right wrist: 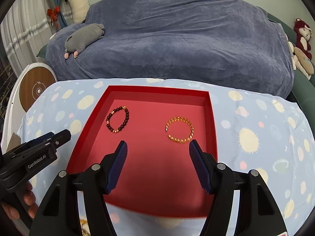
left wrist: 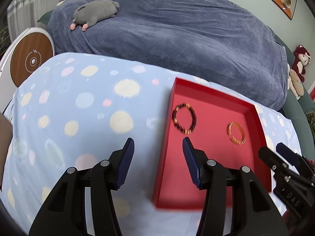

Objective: Organize jewelry
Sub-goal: 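Lift both open tools out of the red tray, then grasp the yellow bead bracelet with the right tool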

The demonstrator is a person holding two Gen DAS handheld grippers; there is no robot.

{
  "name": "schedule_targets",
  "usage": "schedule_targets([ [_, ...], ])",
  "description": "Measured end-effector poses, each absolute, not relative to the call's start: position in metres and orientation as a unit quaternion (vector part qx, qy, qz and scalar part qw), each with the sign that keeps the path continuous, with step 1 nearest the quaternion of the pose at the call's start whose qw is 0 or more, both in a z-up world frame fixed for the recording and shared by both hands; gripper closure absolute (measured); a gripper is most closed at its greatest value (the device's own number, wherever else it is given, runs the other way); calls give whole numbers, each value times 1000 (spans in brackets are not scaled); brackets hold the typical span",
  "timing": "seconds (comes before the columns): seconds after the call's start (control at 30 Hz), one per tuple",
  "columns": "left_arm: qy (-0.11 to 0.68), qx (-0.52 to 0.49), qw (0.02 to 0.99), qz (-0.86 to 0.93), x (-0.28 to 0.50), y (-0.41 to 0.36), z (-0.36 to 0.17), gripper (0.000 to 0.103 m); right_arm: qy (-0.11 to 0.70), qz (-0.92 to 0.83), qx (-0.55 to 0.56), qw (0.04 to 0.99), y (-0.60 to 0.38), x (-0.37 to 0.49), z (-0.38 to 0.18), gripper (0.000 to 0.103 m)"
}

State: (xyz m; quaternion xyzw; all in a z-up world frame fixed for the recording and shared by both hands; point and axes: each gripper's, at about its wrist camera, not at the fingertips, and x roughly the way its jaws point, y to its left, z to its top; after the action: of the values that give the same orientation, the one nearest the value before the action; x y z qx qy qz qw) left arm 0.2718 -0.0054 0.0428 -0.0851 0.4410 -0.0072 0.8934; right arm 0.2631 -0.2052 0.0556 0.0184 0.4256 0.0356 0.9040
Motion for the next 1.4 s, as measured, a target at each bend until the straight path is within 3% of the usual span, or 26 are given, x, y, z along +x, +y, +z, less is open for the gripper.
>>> schedule_targets([
  [0.6,490,-99,866,-14,123,28,9,50,479,-26,50,876,-229,108,15,40],
  [0.77,494,-92,865,-20,95,29,-2,45,503,-42,74,860,-236,79,-8,40],
  [1.23,495,-77,865,-20,71,30,-16,45,502,-79,96,856,-241,87,-25,43],
  [1.4,498,-78,864,-16,70,31,-19,45,510,-95,107,848,-239,99,-34,49],
])
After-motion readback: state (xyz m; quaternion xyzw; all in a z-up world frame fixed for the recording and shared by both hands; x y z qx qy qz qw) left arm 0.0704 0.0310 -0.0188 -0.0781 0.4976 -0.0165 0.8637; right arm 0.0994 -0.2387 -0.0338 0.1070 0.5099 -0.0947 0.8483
